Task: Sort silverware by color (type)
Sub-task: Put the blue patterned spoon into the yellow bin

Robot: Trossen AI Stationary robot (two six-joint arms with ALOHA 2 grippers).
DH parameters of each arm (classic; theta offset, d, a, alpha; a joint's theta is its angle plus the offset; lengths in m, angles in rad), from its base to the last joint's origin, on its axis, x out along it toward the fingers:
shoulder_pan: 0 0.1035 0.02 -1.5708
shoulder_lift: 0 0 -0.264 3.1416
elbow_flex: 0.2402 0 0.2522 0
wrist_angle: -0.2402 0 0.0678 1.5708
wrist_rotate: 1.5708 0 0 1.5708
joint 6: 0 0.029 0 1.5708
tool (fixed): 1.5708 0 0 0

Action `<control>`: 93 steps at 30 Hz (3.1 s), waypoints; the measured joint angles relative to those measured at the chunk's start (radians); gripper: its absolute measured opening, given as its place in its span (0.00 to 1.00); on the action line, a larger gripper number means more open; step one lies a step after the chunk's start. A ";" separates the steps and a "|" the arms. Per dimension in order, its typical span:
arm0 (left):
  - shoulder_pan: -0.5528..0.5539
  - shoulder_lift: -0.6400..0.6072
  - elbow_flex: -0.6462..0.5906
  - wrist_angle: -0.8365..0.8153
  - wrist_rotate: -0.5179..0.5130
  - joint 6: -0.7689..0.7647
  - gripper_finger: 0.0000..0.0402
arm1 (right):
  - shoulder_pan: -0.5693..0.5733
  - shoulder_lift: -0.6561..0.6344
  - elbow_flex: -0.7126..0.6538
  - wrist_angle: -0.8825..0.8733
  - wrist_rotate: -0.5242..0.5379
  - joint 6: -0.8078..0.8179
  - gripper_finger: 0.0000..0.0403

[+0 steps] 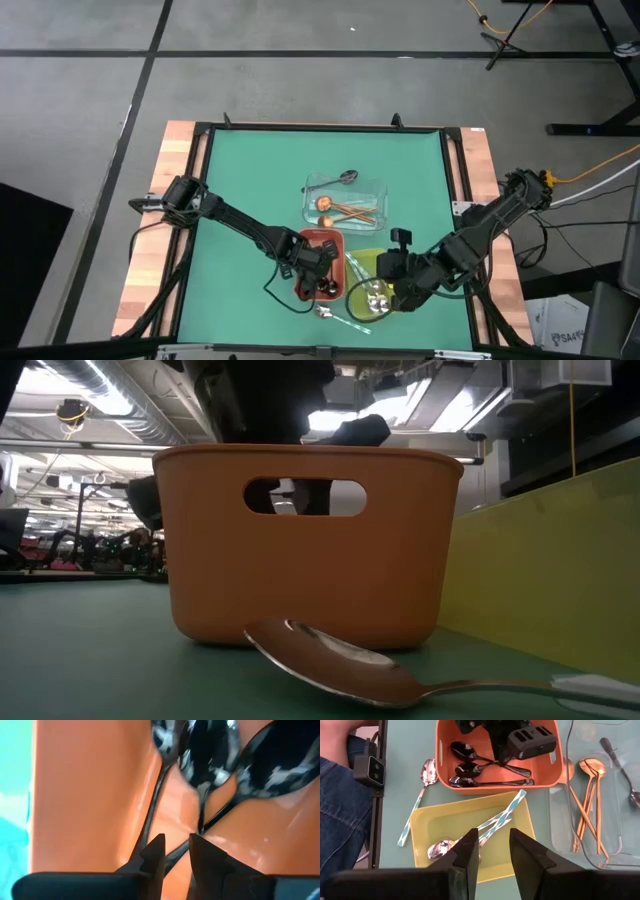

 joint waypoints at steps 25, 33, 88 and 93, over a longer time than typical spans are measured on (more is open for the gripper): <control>-0.115 -0.037 0.273 -0.064 -0.138 -0.538 0.21 | 0.010 0.001 0.001 -0.003 0.017 -0.003 0.25; -0.166 -0.037 0.330 -0.064 -0.173 -0.729 0.21 | 0.010 0.003 0.001 -0.003 0.046 -0.003 0.25; -0.308 -0.037 0.330 -0.072 -0.292 -0.968 0.21 | 0.150 0.168 0.001 0.500 0.088 0.006 0.25; -0.365 -0.037 0.330 -0.071 -0.293 -1.096 0.21 | 0.155 0.248 0.001 0.502 0.111 0.055 0.25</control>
